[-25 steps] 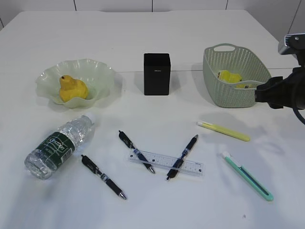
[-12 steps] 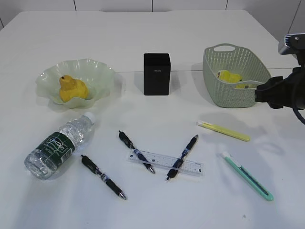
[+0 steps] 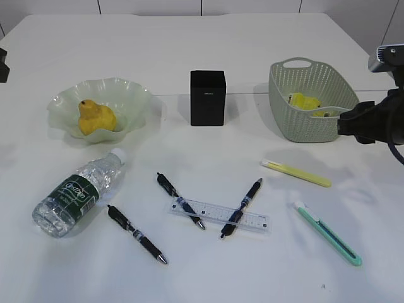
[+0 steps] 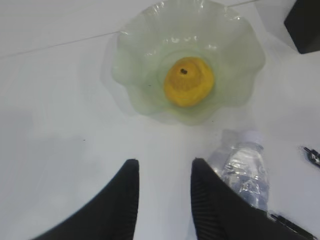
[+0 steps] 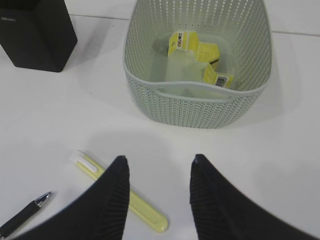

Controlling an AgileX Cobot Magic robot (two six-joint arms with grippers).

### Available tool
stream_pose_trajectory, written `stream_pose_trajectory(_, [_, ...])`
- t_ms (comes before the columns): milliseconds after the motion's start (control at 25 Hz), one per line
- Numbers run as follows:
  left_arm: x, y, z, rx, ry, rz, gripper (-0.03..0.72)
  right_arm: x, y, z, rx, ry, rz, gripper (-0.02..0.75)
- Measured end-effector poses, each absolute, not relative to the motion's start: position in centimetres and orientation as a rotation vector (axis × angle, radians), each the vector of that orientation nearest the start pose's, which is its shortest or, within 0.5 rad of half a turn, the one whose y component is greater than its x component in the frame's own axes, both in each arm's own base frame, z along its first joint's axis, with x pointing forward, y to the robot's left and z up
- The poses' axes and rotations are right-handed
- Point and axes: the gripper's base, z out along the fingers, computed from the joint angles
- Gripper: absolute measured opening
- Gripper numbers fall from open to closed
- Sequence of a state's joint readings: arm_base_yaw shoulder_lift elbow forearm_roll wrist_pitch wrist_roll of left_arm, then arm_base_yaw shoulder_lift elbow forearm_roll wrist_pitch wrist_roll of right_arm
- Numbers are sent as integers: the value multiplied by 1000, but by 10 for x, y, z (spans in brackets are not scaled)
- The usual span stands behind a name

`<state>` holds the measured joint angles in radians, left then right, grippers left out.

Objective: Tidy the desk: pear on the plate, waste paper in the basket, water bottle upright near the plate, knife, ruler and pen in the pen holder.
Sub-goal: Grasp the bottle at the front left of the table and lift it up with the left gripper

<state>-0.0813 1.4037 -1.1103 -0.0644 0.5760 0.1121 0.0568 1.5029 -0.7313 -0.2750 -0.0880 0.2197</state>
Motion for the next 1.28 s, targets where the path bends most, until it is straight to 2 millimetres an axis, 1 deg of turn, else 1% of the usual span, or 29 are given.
stream_pose_trajectory(80, [311,-32,311,215,2395,-89,244,302,19,214,-134,2166,27,303])
stream_pose_trajectory(320, [333,-44,293,295,2574,-241,244,302,19,214,-134,2166,27,303])
stream_pose_trajectory(480, [347,-49,291,331,2639,-294,245,302,19,214,-134,2166,27,303])
stream_pose_trajectory(600, [355,-51,293,369,2653,-308,249,302,19,214,-134,2166,27,303])
stream_pose_trajectory(680, [361,-52,292,377,2656,-316,268,302,19,214,-134,2166,27,303])
stream_pose_trajectory(760, [365,-53,290,373,2657,-333,303,302,19,215,-134,2164,28,303])
stream_pose_trajectory(880, [368,-55,284,365,2678,-366,352,302,19,215,-134,2164,28,303])
stream_pose_trajectory(960, [370,-57,278,369,2696,-378,370,302,19,215,-134,2164,28,303])
stream_pose_trajectory(1120, [373,-71,264,428,2733,-379,396,302,19,215,-134,2164,28,303])
stream_pose_trajectory(1280, [372,-88,253,525,2758,-349,444,302,19,215,-134,2164,28,303])
